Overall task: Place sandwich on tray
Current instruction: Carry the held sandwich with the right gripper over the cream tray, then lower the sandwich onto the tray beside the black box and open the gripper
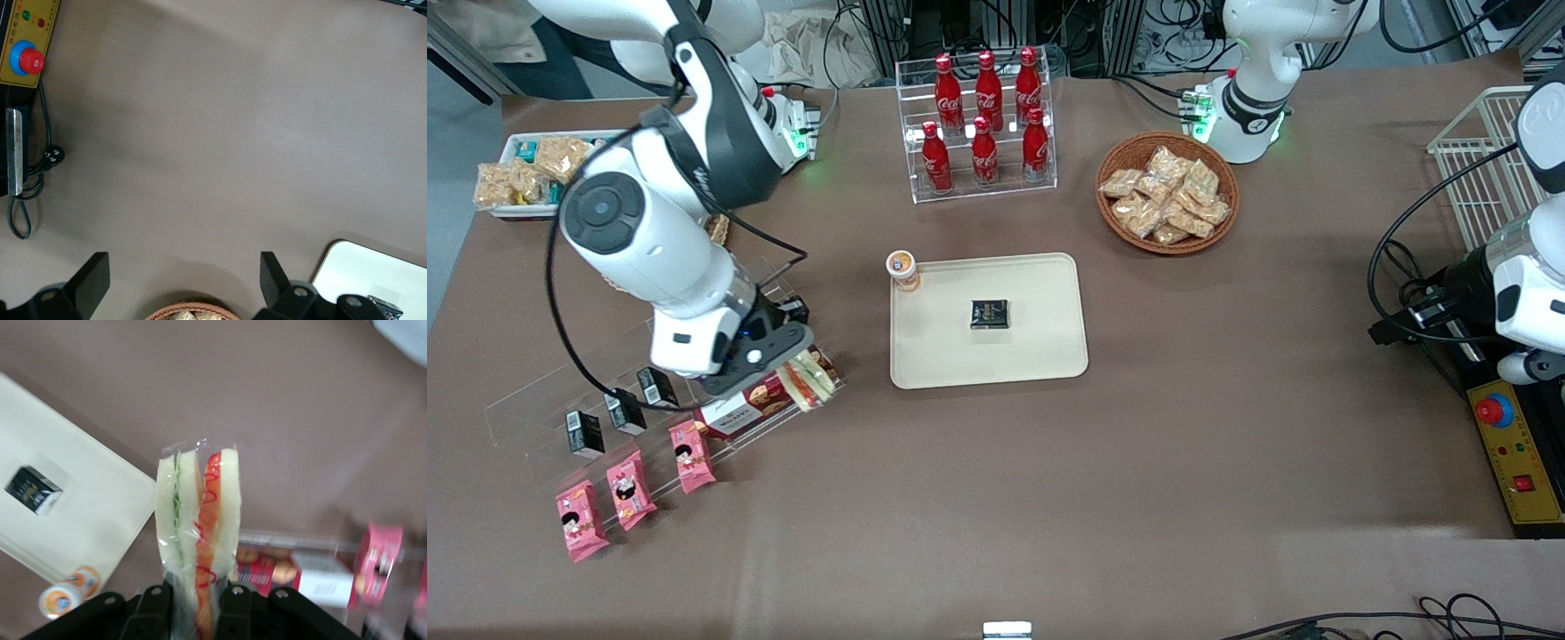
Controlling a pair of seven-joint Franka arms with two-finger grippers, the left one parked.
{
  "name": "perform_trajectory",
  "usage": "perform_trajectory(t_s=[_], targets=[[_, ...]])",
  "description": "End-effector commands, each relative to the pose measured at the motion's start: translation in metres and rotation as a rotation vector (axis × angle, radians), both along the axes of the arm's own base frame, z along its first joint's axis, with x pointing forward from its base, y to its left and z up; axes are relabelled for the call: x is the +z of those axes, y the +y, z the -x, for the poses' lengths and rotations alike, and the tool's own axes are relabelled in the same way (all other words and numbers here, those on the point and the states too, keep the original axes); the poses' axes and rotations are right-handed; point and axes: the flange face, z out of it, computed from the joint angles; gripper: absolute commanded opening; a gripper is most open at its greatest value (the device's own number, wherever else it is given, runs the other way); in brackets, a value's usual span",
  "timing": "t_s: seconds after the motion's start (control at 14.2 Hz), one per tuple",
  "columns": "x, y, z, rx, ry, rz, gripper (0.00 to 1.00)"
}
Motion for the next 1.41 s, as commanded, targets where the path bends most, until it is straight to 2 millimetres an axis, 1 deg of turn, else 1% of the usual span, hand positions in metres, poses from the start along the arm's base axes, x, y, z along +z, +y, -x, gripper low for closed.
perform_trajectory(t_s=[0.0, 0.14, 0.28, 0.35, 0.49, 0.63, 0.85, 0.92, 1.06, 1.13, 1.2, 1.34], targets=[[-0.022, 0.010, -0.026, 0.226, -0.032, 0.032, 0.00], [-0.044, 0.030, -0.028, 0.322, -0.047, 0.041, 0.00], [-0.062, 0.047, -0.026, 0.420, -0.043, 0.047, 0.00], [-0.068, 0.061, -0.023, 0.447, -0.051, 0.046, 0.00], [-0.084, 0.102, -0.010, 0.507, -0.075, 0.045, 0.00], [-0.091, 0.136, 0.004, 0.564, -0.096, 0.042, 0.00], [-0.109, 0.169, 0.025, 0.685, -0.078, 0.049, 0.00], [-0.111, 0.180, 0.033, 0.710, -0.077, 0.050, 0.00], [-0.123, 0.186, 0.037, 0.732, -0.065, 0.058, 0.00], [-0.130, 0.199, 0.047, 0.762, -0.058, 0.062, 0.00], [-0.142, 0.209, 0.054, 0.788, -0.059, 0.067, 0.00], [-0.168, 0.216, 0.060, 0.823, -0.063, 0.072, 0.00]])
